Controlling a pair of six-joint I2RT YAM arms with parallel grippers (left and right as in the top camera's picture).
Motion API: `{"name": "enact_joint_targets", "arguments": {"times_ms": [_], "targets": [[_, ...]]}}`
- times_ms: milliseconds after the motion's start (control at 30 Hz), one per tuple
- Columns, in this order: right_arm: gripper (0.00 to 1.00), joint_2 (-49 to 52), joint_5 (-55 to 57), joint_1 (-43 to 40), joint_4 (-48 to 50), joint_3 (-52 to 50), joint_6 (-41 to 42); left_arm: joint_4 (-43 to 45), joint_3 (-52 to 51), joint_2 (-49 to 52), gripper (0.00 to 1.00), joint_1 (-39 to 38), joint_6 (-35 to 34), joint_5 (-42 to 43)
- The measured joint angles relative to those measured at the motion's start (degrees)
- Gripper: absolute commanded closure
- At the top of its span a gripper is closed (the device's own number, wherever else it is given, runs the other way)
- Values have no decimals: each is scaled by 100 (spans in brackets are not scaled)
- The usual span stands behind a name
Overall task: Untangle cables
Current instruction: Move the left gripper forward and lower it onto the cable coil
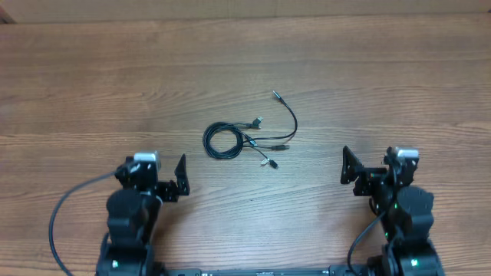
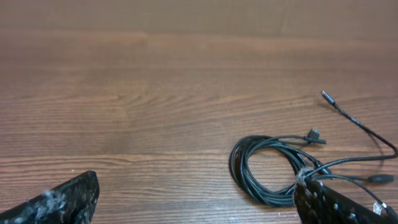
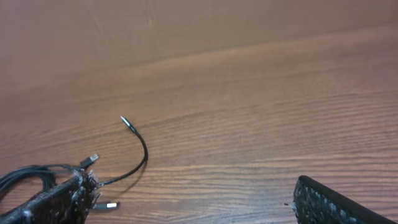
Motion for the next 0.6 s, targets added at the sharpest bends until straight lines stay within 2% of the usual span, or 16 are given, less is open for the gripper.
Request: {"name": "enact_joint_targets", "arguments": {"times_ms": [233, 300, 500, 600], "targets": [[0, 1329, -7, 0, -811, 1099, 2, -299, 1268, 1657, 0, 0, 33, 214], [0, 1788, -4, 0, -1198, 1504, -2, -608, 1910, 2273, 1, 0, 203, 247], [0, 2682, -13, 0, -2253, 2446, 0, -2260, 3637, 3486, 0, 0, 372, 302], [0, 2981, -31, 0, -2577, 2839, -2, -2964, 4135, 3810, 0, 0, 177, 348]]}}
